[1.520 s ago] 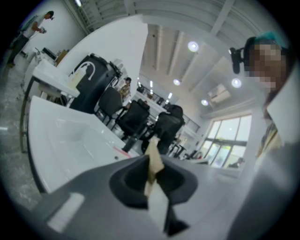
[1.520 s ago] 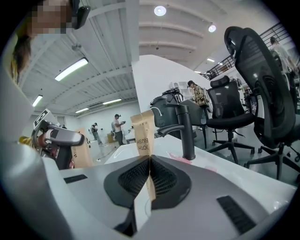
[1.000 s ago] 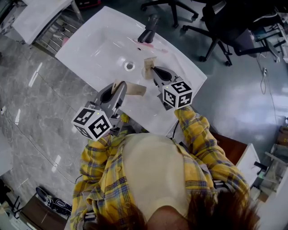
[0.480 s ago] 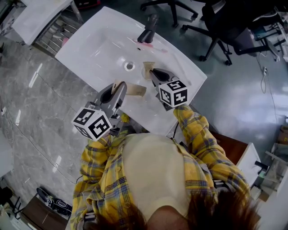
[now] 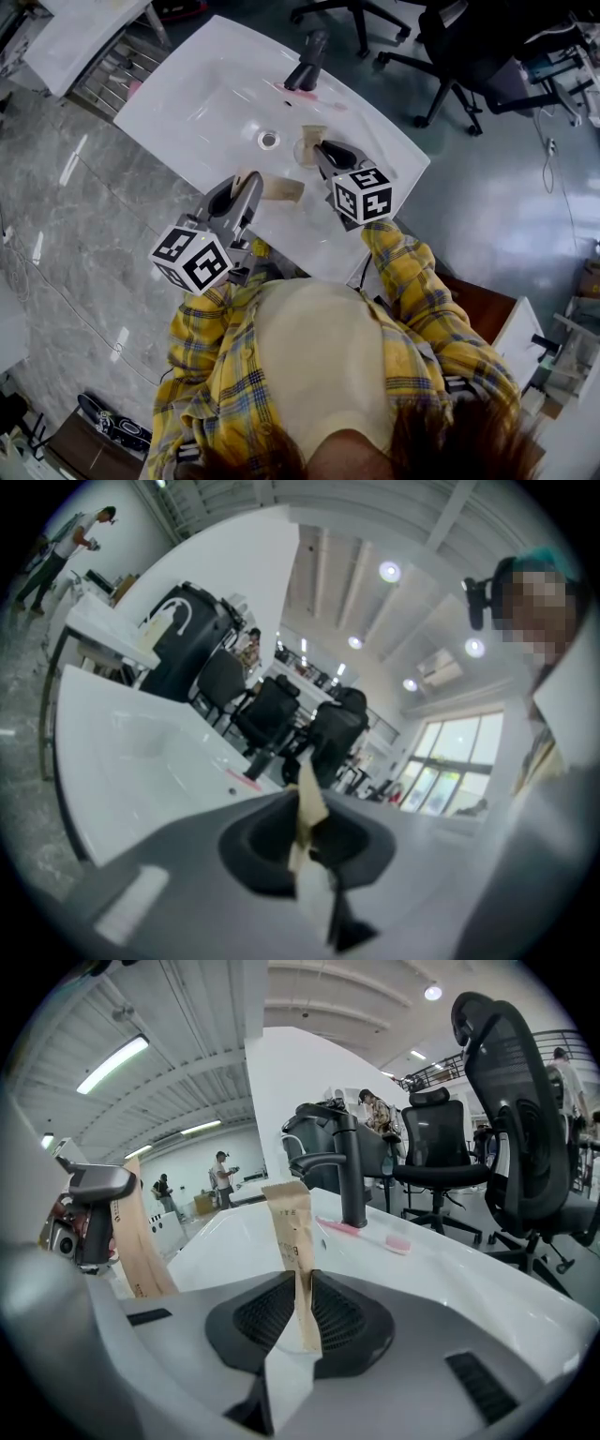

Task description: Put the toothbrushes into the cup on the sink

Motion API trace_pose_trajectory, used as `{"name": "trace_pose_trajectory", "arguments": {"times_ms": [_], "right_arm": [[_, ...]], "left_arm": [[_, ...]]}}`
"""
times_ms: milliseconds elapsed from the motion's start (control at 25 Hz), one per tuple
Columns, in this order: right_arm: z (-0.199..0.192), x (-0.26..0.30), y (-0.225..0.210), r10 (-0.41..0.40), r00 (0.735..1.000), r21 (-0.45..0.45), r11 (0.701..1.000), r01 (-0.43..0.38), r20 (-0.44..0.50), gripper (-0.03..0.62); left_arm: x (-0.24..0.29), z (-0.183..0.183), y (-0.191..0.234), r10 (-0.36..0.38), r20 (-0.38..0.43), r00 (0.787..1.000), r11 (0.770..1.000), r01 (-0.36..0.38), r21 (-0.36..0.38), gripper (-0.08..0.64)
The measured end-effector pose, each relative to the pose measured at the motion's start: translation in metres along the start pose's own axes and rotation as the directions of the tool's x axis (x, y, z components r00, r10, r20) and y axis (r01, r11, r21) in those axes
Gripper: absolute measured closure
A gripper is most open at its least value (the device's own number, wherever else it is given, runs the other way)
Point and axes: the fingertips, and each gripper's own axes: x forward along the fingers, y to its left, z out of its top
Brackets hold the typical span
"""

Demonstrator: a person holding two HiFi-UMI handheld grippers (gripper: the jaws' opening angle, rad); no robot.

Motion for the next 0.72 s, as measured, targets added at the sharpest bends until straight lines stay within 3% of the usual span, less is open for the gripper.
{"name": "trace_pose_trajectory", "arguments": {"times_ms": [720], "right_arm": [[0.022, -0.038, 0.007, -0.017, 0.996, 0.013, 1.000, 0.016, 0.085, 0.541]], "left_arm": [[-0.001, 0.003, 0.002, 0.003, 0.027, 1.000, 1.000, -0.002, -0.005, 0.532]]}}
